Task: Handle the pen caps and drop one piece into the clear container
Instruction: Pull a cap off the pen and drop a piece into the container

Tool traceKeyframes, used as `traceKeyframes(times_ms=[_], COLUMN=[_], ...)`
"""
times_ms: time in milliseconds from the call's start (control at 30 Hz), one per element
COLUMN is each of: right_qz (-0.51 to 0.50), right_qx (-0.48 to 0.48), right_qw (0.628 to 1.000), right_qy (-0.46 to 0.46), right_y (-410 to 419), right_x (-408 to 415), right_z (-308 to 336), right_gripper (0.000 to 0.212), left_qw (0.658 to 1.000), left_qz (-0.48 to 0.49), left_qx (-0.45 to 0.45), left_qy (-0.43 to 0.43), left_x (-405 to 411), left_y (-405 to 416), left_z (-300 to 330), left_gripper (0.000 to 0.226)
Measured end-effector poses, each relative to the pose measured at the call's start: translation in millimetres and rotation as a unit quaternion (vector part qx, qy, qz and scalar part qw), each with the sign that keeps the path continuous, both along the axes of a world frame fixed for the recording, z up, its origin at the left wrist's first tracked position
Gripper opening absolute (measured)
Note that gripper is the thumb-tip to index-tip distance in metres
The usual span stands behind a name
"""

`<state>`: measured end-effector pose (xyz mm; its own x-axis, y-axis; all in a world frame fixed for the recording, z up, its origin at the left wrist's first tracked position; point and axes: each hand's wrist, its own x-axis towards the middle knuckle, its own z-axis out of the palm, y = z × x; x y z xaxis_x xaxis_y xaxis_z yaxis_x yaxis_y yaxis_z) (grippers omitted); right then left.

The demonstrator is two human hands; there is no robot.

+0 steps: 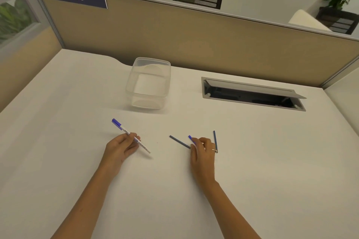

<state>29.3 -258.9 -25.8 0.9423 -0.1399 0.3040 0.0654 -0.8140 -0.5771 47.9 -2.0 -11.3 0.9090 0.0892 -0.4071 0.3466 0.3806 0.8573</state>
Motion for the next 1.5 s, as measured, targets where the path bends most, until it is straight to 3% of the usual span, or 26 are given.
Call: traceKeyframes(times_ms=[233,367,467,533,633,700,867,967,1133,1400,1500], right_qz=[0.034,0.053,0.058,0.049,0.029,0.016,0.022,0.04,0.037,0.021,0.014], right_qx=[-0.209,-0.265,-0.202,-0.123,0.004,0.054,-0.009,-0.064,-0.103,-0.069,-0.047], right_qw=[0.977,0.96,0.974,0.988,0.999,0.997,0.98,0.968,0.958,0.961,0.971], right_qy=[0.031,0.069,0.085,0.079,0.031,0.054,0.198,0.238,0.265,0.266,0.234], right_y=[39.5,52.5,64.6,75.9,97.8,111.1,136.9,148.1,159.0,158.8,158.4], right_x=[11.7,19.0,39.2,64.9,118.6,164.8,259.6,285.0,301.3,298.5,298.9], right_z=[12.9,28.3,47.0,66.4,107.6,126.4,117.5,89.1,58.8,55.9,67.3], right_gripper=[0.019,0.022,0.004,0.017,0.016,0.013,0.013,0.032,0.041,0.042,0.03], left_qw=[0.993,0.985,0.976,0.974,0.973,0.973,0.978,0.98,0.983,0.985,0.986], left_qz=[0.082,0.098,0.119,0.128,0.138,0.14,0.129,0.125,0.113,0.11,0.109], left_qx=[-0.083,-0.144,-0.183,-0.187,-0.183,-0.184,-0.16,-0.152,-0.146,-0.133,-0.122], left_qy=[-0.003,0.001,0.016,0.016,0.01,0.017,0.021,0.015,0.005,-0.011,-0.006], left_x=[-1.3,4.8,14.9,21.9,33.2,39.5,41.1,38.7,37.8,35.2,38.0], left_y=[5.6,11.3,14.6,16.1,19.8,22.1,24.2,24.9,25.6,23.9,26.9], left_z=[-2.9,-1.4,1.3,2.0,1.5,-0.4,-11.7,-16.3,-21.6,-19.2,-24.2], left_gripper=[0.01,0.015,0.015,0.016,0.017,0.017,0.018,0.018,0.018,0.02,0.019])
